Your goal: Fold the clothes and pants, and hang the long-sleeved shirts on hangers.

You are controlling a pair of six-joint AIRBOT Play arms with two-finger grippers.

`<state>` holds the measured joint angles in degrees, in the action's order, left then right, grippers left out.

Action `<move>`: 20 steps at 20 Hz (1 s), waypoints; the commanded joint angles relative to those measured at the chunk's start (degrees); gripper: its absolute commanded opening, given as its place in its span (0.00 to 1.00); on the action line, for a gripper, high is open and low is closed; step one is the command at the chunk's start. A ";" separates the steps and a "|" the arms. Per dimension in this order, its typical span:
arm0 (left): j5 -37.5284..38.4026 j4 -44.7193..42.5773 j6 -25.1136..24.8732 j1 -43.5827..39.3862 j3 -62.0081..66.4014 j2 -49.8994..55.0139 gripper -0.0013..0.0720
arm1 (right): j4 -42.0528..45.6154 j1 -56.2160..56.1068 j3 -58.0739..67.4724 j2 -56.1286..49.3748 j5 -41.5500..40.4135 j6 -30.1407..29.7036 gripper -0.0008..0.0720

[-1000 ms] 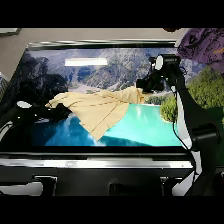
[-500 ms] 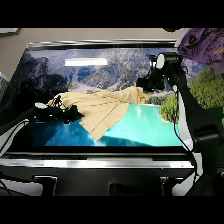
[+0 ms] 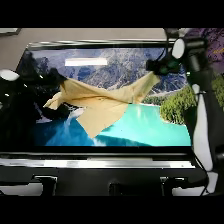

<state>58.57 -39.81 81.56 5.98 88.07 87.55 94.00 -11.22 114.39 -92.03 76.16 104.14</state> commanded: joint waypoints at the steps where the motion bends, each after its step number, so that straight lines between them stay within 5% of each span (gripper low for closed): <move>1: 6.58 -9.73 7.10 3.10 19.34 -5.95 0.04 | 8.02 -0.02 0.07 11.87 -3.98 0.04 0.05; 6: 11.08 -28.96 14.75 4.79 30.82 -21.81 0.04 | 11.82 -0.02 0.07 31.43 -4.37 0.00 0.05; 12: 20.20 -32.28 20.02 4.76 27.98 -38.14 0.04 | 11.82 -0.02 0.04 47.21 -4.13 0.20 0.05; 20: 23.10 -33.11 22.36 4.68 16.61 -33.88 0.04 | 9.20 -0.02 0.00 33.18 -3.63 3.80 0.05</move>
<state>80.49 -72.44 103.35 10.68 110.54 51.42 105.19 -11.25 114.39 -52.38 72.38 106.21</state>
